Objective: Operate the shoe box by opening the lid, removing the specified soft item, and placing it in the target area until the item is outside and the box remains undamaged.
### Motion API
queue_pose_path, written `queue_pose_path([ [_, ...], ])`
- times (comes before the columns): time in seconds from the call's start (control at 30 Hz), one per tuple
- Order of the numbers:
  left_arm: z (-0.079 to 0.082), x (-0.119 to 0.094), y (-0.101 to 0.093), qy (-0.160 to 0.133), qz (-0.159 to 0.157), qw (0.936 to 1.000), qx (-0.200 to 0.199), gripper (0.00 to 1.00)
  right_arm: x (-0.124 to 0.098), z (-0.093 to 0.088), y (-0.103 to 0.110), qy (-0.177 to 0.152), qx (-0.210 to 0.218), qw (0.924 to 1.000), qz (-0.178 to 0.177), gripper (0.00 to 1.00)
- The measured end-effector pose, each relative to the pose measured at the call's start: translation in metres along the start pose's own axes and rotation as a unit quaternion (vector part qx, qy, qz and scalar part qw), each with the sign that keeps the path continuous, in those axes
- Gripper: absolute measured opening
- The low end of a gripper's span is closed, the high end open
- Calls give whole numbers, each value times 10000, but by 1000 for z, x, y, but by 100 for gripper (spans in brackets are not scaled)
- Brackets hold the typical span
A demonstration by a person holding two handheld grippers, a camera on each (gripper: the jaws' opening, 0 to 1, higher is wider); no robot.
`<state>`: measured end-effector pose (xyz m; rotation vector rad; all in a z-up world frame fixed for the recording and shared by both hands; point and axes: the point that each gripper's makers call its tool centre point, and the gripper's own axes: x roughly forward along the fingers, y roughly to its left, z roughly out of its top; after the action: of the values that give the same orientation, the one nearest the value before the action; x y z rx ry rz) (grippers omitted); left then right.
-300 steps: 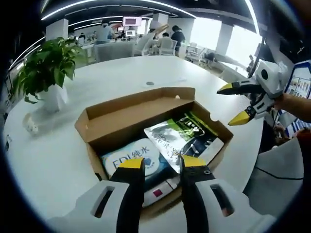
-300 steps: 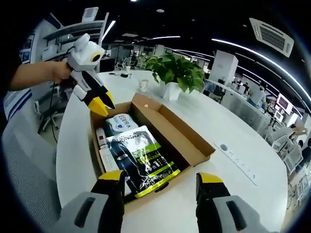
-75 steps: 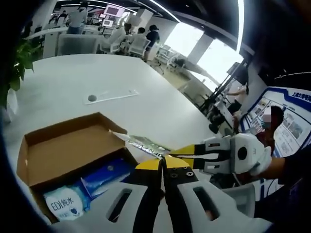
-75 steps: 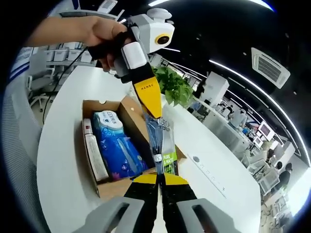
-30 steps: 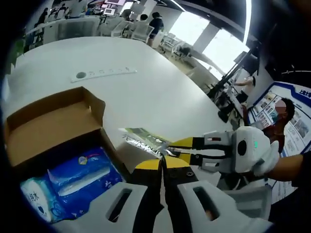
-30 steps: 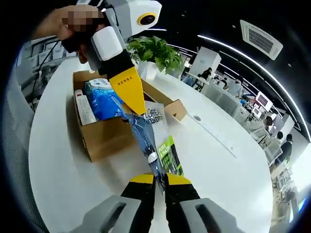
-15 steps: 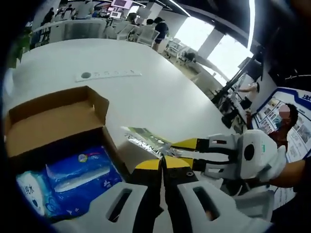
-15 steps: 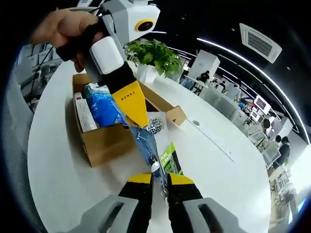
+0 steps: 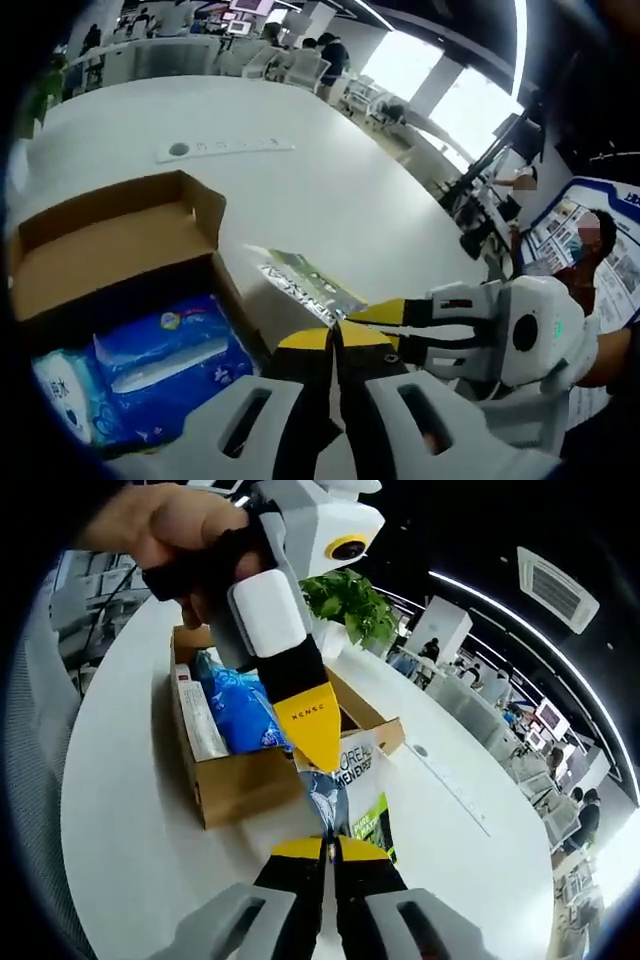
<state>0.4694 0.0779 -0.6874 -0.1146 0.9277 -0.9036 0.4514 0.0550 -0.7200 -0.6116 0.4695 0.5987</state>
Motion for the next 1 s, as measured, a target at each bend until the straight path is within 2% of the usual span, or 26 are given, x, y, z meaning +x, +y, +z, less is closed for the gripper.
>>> queue_pose_path([
  [0.17, -3, 1, 2, 72, -18, 10000, -26, 0, 0, -1, 2, -44, 29, 10000, 65, 0],
  [0.33, -4, 1, 3, 91, 7, 9999, 137, 2, -1, -1, 2, -84, 21, 9999, 81, 0],
  [0.63, 4, -7, 11, -84, 179, 9989, 415, 6, -3, 0, -1, -129, -92, 9999, 36, 0],
  [0.73, 6, -12, 11, -157, 190, 9986, 472, 11, -4, 2, -2, -161, -87, 9998, 20, 0],
  [1.0, 14, -25, 17, -343, 241, 9978, 505, 12, -3, 2, -1, -188, -64, 9998, 39, 0],
])
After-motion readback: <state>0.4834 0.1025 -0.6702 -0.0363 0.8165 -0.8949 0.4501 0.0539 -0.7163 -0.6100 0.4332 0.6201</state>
